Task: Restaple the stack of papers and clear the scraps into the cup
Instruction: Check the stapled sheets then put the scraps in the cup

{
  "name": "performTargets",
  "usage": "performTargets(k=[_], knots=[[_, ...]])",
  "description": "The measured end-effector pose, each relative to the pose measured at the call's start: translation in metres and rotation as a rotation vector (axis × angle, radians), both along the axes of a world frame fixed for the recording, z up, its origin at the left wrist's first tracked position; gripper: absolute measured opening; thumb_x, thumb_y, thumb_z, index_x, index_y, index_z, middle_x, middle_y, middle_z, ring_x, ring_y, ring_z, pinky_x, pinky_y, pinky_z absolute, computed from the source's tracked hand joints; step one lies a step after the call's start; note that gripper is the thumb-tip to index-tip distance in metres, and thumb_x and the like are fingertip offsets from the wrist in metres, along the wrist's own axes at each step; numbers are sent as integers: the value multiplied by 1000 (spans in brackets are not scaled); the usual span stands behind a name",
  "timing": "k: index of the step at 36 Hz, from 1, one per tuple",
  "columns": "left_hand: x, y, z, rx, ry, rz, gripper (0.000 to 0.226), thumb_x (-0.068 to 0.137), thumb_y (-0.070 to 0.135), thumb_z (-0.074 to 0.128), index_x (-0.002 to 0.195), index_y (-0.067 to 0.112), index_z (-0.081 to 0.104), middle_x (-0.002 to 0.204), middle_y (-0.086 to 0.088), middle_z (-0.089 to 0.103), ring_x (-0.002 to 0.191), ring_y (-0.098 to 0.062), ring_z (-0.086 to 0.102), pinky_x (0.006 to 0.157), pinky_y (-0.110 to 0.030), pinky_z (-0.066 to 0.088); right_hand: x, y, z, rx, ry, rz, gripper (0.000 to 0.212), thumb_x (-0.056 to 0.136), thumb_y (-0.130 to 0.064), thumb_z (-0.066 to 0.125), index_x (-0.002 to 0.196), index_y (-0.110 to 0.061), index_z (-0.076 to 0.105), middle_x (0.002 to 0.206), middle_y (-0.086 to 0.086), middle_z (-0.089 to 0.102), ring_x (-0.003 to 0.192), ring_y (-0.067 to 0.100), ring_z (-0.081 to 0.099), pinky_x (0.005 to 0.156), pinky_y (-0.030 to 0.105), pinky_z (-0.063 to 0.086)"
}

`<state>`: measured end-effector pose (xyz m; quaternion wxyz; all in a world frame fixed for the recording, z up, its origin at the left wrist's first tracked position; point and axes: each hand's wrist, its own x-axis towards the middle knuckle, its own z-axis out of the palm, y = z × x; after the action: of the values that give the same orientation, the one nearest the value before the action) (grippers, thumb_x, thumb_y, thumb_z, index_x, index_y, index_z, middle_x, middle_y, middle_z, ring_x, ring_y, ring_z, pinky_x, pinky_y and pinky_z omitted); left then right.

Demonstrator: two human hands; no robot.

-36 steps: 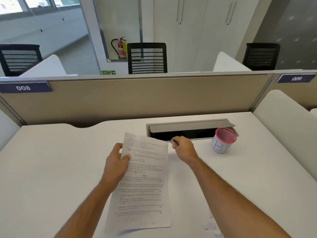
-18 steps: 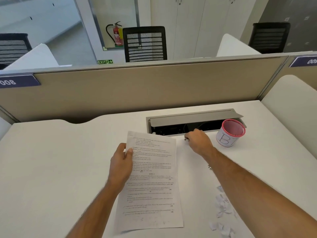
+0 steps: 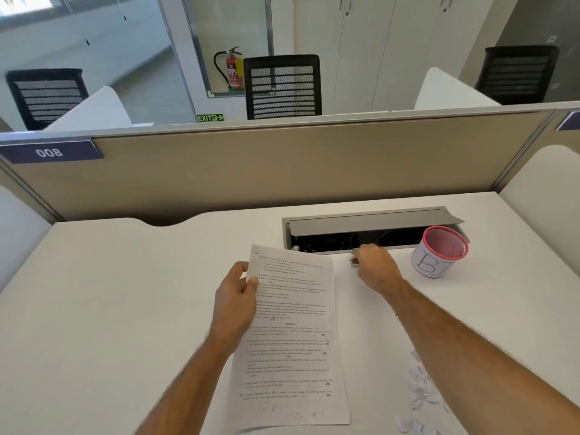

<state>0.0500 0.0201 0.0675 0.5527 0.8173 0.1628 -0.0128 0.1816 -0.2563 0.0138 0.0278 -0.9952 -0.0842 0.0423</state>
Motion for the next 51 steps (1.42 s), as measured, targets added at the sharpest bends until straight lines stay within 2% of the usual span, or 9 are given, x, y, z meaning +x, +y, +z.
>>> performTargets(k=[5,9,16,19,23,26,30,35,51], knots=[[-5,-6,11,-27,-15,-29,31,103,27,54,129,42,48,103,12,75,75,-14,78,53,-21,59,-12,25,9,259,-129,-56,42,88,0,58,128,-8,67,128,7,67,118,29,56,100,40,45],[-10,-12,17,-8,-49,-37,37,102,29,56,130,50,43,98,14,74,72,-14,77,52,-21,58,-43,60,30,560,-236,-57,35,93,-3,58,126,-7,68,126,5,67,118,23,53,102,33,44],[-28,-30,25,227,-174,-56,24,105,34,48,128,39,56,89,12,73,73,-12,74,62,-21,62,-112,118,79,1019,-126,-130,21,99,-39,58,95,-22,71,87,-10,70,81,7,67,72,26,58],[-43,-45,33,378,-266,-89,28,107,29,46,130,33,60,91,20,71,72,-4,70,63,-11,54,-134,130,98,1232,-39,-199,26,96,-48,61,86,-26,71,85,-6,75,81,8,71,74,24,61],[-61,-58,38,443,-405,-100,38,107,16,46,142,27,53,123,15,69,102,-6,70,89,-21,59,-150,132,112,1448,33,-286,30,99,-31,62,83,-8,71,84,6,75,82,16,75,75,33,64],[-70,-61,33,627,-423,-147,50,107,13,43,156,20,35,157,3,46,132,-18,58,107,-36,52,-161,124,121,1522,79,-324,28,101,-18,56,89,4,66,92,15,74,89,23,74,75,30,63],[-84,-68,46,607,-426,-135,50,109,16,36,159,11,30,165,0,30,148,-18,38,115,-21,29,-175,113,139,1719,204,-277,21,101,-5,52,97,-1,73,99,15,76,96,26,74,79,30,62],[-93,-73,49,793,-561,-184,62,86,0,72,144,-6,50,148,-25,51,133,-37,56,97,-49,57,-189,98,150,1772,275,-189,22,100,-4,57,118,-5,70,109,9,77,104,24,73,90,35,61],[-112,-76,65,825,-660,-189,73,79,-6,81,145,-6,48,149,-25,50,134,-38,55,99,-44,52,-204,91,166,1793,200,-213,17,97,-9,63,107,2,72,104,20,75,98,31,74,84,38,61]])
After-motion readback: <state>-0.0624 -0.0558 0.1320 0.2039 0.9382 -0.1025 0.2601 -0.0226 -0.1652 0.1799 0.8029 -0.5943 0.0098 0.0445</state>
